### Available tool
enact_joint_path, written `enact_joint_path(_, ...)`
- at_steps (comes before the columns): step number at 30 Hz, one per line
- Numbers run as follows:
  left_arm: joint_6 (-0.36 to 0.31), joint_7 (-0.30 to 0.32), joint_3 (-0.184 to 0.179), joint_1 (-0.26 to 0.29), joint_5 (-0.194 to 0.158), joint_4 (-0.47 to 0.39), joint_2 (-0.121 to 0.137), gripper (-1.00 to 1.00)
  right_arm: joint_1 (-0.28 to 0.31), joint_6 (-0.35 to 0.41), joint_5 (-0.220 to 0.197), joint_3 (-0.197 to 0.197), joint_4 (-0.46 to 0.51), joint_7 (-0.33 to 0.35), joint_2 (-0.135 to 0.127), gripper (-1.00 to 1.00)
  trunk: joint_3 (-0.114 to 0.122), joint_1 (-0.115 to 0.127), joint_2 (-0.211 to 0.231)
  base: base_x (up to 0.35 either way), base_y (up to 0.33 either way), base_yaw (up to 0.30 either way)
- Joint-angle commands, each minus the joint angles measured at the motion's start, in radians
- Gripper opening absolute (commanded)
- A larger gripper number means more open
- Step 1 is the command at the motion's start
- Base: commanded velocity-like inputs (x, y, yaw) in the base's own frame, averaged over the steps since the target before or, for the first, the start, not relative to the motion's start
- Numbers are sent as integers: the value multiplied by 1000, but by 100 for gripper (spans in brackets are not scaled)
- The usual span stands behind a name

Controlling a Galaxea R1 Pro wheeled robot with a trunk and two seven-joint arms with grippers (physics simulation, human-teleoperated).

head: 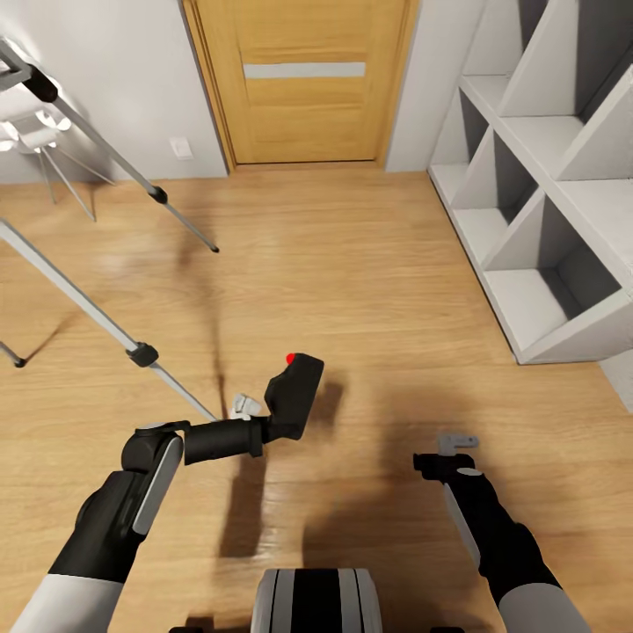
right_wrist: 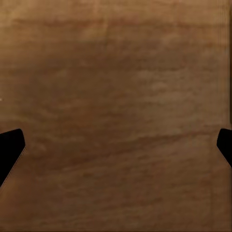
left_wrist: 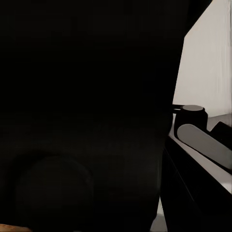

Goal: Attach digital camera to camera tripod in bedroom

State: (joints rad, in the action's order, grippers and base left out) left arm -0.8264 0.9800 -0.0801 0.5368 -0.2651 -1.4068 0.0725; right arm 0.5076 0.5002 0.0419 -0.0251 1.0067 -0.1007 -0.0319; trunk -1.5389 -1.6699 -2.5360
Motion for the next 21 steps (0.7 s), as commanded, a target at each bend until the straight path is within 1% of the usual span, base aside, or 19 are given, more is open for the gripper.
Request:
enact_joint_path(1,-3,4,0,0,-3,0,1,-100,0,6,4,1,1,0,0,100,3,1,0,0,0,0)
enact_joint_path(21,-4,16,1,0,-2,-1,1,-100,0,6,4,1,1,1,0,100,81,10,5,0,0,0)
